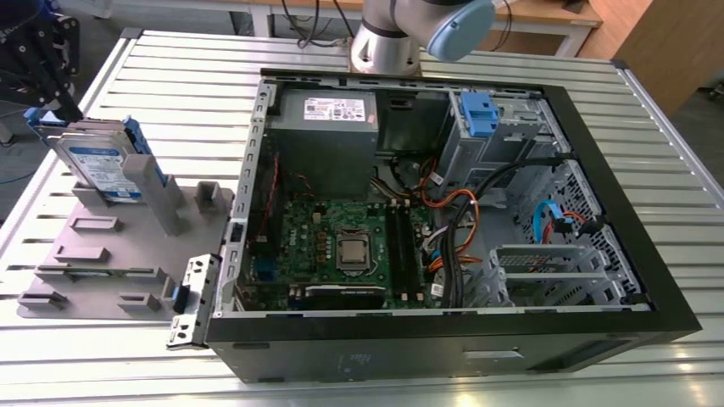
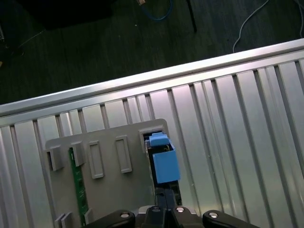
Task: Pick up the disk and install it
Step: 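Pick up the disk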
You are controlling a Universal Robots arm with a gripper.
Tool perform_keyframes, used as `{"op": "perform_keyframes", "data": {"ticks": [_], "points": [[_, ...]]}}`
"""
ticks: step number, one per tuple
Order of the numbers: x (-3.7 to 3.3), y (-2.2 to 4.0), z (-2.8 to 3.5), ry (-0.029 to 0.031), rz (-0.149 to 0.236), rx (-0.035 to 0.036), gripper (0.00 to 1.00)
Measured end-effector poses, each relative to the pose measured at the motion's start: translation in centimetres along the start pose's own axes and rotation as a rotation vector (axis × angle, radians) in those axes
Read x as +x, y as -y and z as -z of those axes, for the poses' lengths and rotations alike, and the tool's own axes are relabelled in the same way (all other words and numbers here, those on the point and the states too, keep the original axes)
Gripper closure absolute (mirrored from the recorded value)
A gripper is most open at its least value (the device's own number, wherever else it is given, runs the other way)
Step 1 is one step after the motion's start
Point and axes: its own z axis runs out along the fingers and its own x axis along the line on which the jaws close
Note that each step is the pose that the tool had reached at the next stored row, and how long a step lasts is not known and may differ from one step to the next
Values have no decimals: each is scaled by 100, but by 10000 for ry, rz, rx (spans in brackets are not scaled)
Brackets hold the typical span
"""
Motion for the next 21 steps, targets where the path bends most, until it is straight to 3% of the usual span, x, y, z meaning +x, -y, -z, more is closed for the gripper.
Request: {"op": "perform_keyframes", "data": {"ticks": [8, 21], "points": [[-19, 73, 0, -7, 180, -5, 89], [-19, 76, -22, -25, 820, 5, 89]]}}
